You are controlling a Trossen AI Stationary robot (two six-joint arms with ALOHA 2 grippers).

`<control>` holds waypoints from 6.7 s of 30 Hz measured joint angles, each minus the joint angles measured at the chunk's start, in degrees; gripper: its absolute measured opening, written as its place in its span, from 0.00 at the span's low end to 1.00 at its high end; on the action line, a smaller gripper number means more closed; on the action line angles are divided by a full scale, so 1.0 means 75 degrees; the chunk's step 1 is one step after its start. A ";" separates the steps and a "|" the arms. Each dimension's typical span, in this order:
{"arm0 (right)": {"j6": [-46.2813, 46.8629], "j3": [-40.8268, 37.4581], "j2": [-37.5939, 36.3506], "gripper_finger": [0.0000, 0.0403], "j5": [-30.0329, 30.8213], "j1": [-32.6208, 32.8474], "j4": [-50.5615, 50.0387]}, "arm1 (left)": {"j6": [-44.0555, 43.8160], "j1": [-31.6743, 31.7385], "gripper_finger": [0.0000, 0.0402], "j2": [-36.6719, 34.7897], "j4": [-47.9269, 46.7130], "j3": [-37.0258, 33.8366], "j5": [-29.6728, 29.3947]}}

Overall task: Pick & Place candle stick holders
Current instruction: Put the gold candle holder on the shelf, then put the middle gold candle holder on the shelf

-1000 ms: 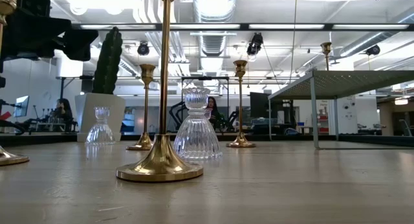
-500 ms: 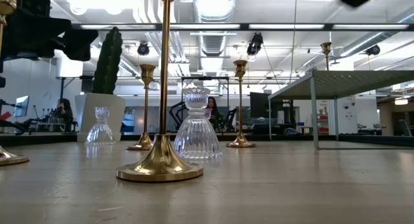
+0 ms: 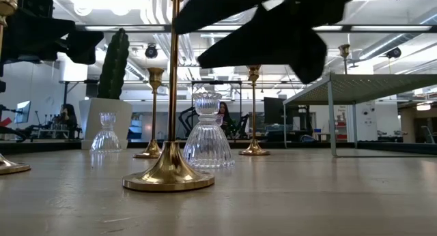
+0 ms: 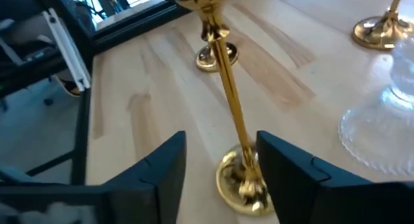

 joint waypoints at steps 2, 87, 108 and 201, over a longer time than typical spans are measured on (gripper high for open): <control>-0.0154 0.0287 0.0203 0.49 -0.0039 -0.0074 0.0027 | 0.0000 0.0003 0.68 0.0000 0.0003 0.0000 0.0000; 0.7002 0.1226 -0.5200 0.02 0.2146 -0.2419 -1.3288 | 0.0000 0.0000 0.68 0.0125 -0.0015 0.0000 -0.0003; 0.5198 -0.0263 -0.7184 0.02 0.2777 -0.4541 -1.3289 | 0.0000 0.0000 0.68 0.0128 -0.0017 0.0000 -0.0003; 0.5400 -0.1904 -0.7596 0.62 0.3258 -0.7102 -1.2173 | 0.0000 0.0000 0.68 0.0131 -0.0020 0.0000 -0.0001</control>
